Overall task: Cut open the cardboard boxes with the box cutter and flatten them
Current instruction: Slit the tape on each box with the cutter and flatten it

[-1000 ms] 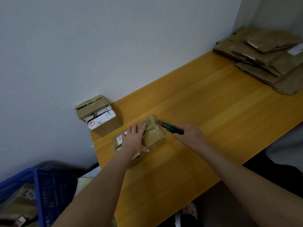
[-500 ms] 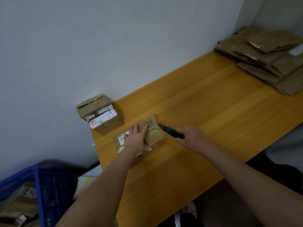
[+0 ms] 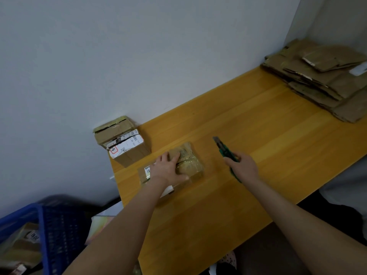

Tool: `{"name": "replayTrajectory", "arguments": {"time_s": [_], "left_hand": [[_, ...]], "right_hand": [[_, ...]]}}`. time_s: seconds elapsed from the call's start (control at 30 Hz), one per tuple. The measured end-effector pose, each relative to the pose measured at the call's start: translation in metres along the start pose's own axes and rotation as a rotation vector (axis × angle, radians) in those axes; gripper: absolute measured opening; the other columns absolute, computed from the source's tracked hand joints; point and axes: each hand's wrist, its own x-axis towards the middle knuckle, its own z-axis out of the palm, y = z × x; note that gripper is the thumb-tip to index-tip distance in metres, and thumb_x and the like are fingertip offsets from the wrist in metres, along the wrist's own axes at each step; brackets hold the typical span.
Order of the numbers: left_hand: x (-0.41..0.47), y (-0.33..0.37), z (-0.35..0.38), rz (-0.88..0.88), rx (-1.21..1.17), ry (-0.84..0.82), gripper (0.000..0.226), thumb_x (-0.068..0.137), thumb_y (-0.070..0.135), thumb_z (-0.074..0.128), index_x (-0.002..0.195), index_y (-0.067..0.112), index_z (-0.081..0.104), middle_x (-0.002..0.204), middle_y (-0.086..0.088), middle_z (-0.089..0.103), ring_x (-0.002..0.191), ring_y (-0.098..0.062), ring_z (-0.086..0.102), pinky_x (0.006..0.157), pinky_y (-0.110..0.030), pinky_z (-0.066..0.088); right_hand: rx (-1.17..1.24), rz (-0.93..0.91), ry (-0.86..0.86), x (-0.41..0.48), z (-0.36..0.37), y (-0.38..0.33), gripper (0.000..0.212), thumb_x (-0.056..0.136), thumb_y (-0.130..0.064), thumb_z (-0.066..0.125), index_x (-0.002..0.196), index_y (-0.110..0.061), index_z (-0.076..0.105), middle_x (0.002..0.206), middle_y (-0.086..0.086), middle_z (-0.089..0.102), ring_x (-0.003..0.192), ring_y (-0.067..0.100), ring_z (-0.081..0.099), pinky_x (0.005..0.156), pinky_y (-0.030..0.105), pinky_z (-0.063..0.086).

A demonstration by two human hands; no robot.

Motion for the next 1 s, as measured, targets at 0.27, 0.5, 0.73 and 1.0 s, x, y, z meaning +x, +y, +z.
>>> {"name": "replayTrajectory", "arguments": {"time_s": [0.27, 0.5, 0.73, 1.0], "left_hand": [[0.011, -0.018, -0.009, 0.003, -0.018, -0.010, 0.085, 0.090, 0.056, 0.055, 0.154, 0.037, 0.003, 0.150, -0.008, 0.033, 0.131, -0.030, 0.041, 0.096, -0.043, 0.047], [-0.006, 0.004, -0.008, -0.090, -0.008, -0.065, 0.084, 0.090, 0.059, 0.053, 0.154, 0.024, 0.010, 0.131, -0.011, 0.051, 0.112, -0.027, 0.057, 0.076, -0.033, 0.047], [0.000, 0.039, -0.013, -0.084, 0.089, 0.043, 0.072, 0.094, 0.034, 0.058, 0.148, 0.006, 0.019, 0.140, -0.018, 0.039, 0.117, -0.032, 0.053, 0.081, -0.036, 0.047], [0.022, 0.044, -0.024, 0.028, 0.179, 0.090, 0.025, 0.097, 0.007, 0.042, 0.113, 0.007, 0.062, 0.116, -0.010, 0.065, 0.105, -0.026, 0.064, 0.074, -0.032, 0.049]], "right_hand": [[0.024, 0.200, -0.183, 0.026, 0.064, -0.006, 0.050, 0.099, -0.009, 0.047, 0.147, -0.010, 0.034, 0.138, 0.014, 0.049, 0.119, 0.032, 0.052, 0.087, 0.034, 0.047], [-0.179, 0.043, -0.184, 0.001, 0.070, -0.020, 0.079, 0.088, -0.066, 0.047, 0.147, -0.015, 0.035, 0.137, 0.008, 0.051, 0.120, 0.028, 0.054, 0.094, 0.041, 0.049], [-0.119, 0.134, -0.248, -0.006, 0.100, -0.026, 0.059, 0.086, -0.046, 0.063, 0.130, -0.013, 0.040, 0.111, 0.009, 0.063, 0.092, 0.027, 0.066, 0.076, 0.046, 0.058], [-0.162, 0.112, -0.247, -0.003, 0.102, -0.021, 0.046, 0.089, -0.041, 0.063, 0.119, -0.011, 0.046, 0.110, 0.008, 0.063, 0.093, 0.027, 0.066, 0.078, 0.043, 0.057]]}}
